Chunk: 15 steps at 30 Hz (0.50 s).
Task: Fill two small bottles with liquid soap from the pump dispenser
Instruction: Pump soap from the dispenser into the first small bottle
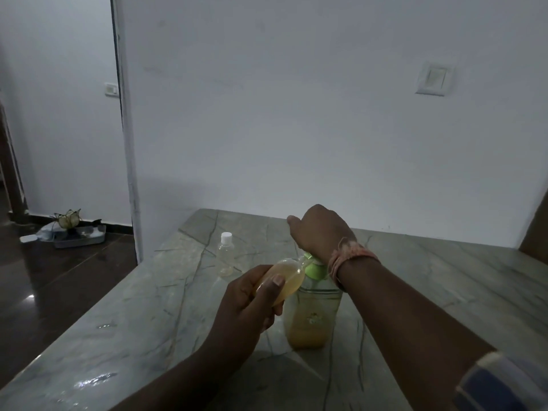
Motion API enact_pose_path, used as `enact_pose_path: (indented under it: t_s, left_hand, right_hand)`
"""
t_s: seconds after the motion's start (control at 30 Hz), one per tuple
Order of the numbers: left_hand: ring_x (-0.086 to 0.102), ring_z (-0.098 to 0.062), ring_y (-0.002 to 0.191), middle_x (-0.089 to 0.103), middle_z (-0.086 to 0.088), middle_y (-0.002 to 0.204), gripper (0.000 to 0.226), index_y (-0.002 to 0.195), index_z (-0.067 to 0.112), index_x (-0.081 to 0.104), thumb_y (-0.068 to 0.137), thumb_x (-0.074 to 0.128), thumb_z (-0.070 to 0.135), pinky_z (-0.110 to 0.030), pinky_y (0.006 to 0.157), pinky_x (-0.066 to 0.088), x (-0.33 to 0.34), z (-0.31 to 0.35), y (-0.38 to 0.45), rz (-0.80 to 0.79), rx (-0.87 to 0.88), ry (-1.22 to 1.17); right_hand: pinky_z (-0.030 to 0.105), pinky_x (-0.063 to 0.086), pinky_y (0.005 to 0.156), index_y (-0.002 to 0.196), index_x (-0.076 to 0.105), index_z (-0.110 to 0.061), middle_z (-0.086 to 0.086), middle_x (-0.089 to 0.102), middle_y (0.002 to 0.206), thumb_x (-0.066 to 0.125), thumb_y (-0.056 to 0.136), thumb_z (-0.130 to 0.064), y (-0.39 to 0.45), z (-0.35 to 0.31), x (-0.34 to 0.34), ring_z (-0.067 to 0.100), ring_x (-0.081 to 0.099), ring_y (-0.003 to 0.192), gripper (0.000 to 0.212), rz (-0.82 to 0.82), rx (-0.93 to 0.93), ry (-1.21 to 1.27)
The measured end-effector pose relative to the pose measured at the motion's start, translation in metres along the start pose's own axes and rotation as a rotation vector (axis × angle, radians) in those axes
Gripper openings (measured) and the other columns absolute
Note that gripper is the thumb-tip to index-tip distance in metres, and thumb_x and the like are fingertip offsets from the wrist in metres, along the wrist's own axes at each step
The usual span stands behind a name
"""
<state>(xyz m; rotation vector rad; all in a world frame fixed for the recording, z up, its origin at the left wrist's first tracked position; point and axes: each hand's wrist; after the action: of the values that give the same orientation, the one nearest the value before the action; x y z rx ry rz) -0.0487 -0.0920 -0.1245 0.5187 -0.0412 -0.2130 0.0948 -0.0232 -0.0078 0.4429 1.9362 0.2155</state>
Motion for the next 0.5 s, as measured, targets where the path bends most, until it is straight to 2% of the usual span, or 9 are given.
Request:
enact_pose_path:
  t_s: [0.1,0.23,0.37,0.5]
  left_hand:
    - [0.053,-0.009,0.052,0.061,-0.004,0.066,0.038,0.111,0.014,0.068,0.094,0.053,0.045,-0.024,0.048,0.043,0.000,0.001,-0.002,-0.004,-0.005,0.000]
    - [0.055,-0.009,0.052,0.061,0.000,0.065,0.040,0.111,0.010,0.067,0.092,0.052,0.043,-0.021,0.049,0.043,0.001,0.005,-0.002,0.011,-0.025,0.025]
    - [0.053,-0.009,0.052,0.061,-0.002,0.065,0.037,0.112,0.014,0.068,0.093,0.053,0.041,-0.023,0.049,0.043,0.002,0.007,-0.003,0.005,-0.025,-0.002]
    - [0.053,-0.013,0.053,0.062,-0.004,0.065,0.032,0.108,0.018,0.069,0.095,0.053,0.042,-0.025,0.050,0.044,-0.001,0.005,0.000,-0.002,-0.010,0.009]
  right_hand:
    - [0.030,0.047,0.067,0.067,0.054,-0.017,0.004,0.065,0.079,0.051,0.090,-0.042,0.000,0.001,0.001,0.025,0.062,0.076,0.034,-0.065,0.047,-0.002]
    - [0.030,0.041,0.069,0.069,0.044,-0.018,0.001,0.048,0.074,0.049,0.094,-0.043,-0.004,-0.002,-0.005,0.025,0.052,0.076,0.036,-0.011,0.038,-0.013]
    - [0.028,0.043,0.064,0.067,0.050,-0.017,0.001,0.063,0.076,0.050,0.091,-0.043,-0.001,-0.006,-0.010,0.024,0.061,0.074,0.035,-0.059,0.005,-0.046]
    - [0.031,0.043,0.069,0.066,0.044,-0.019,0.000,0.052,0.072,0.048,0.094,-0.045,-0.001,-0.003,-0.003,0.025,0.056,0.076,0.038,0.017,0.002,-0.017]
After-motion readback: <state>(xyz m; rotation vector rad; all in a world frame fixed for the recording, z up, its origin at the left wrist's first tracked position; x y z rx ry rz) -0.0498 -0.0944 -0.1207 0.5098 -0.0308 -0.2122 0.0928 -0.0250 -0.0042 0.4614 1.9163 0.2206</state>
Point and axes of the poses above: each hand's wrist, its own y-axis towards the middle knuckle, its own x-axis out of the palm, z = x × y
